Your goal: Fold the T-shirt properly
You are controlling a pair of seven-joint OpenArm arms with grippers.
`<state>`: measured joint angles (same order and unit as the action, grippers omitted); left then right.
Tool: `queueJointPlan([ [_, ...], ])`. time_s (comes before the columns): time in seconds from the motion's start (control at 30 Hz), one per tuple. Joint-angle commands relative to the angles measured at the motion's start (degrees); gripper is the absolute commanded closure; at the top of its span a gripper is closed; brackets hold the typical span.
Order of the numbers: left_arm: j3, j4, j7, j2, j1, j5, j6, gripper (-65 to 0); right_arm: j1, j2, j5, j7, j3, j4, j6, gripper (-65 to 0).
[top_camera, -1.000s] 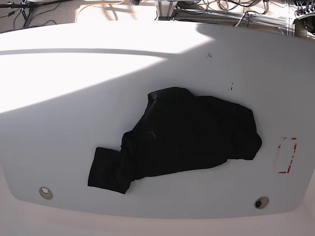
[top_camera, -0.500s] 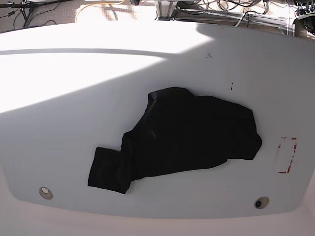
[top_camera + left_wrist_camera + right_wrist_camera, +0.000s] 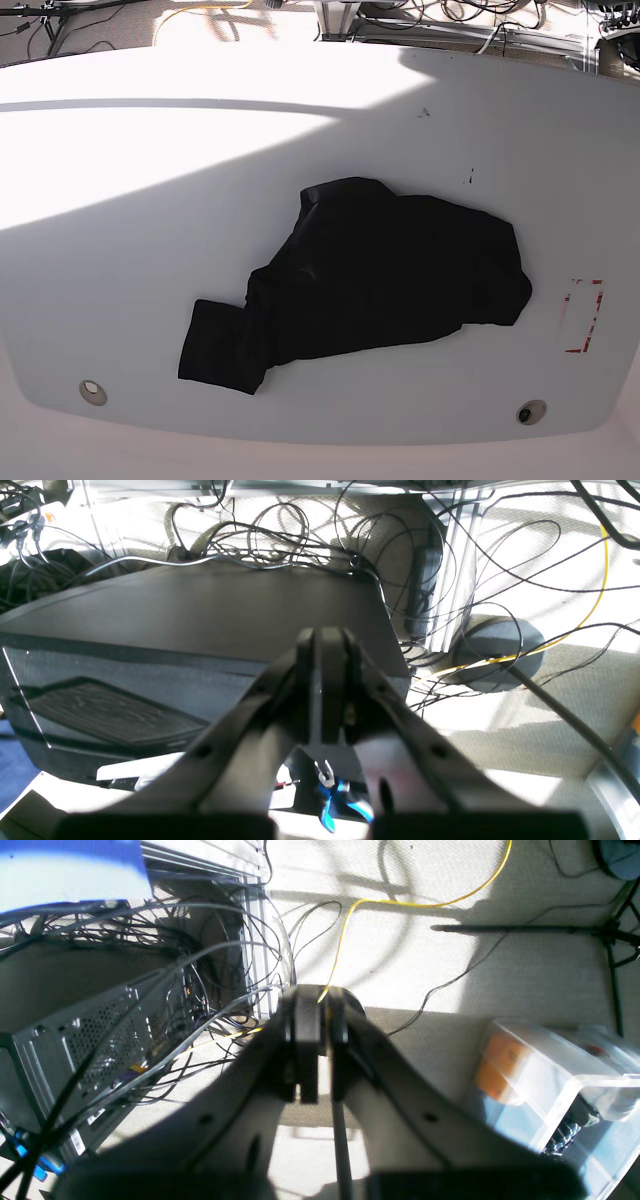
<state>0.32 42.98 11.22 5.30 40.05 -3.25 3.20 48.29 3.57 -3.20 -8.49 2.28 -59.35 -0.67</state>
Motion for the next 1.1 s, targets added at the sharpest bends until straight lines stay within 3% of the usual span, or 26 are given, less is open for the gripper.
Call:
queueJointPlan([
  [0.0, -0.25, 2.01, 0.63, 0.52, 2.34, -0.03, 0.29, -0.4, 3.26, 0.63, 0.05, -0.04, -0.06, -2.44, -0.27, -1.9],
  [1.07, -3.99, 29.35, 1.32, 1.29, 20.24, 0.52, 0.35, -0.5, 16.42, 0.9, -0.51, 0.0, -0.11, -22.04, -0.14, -1.5],
])
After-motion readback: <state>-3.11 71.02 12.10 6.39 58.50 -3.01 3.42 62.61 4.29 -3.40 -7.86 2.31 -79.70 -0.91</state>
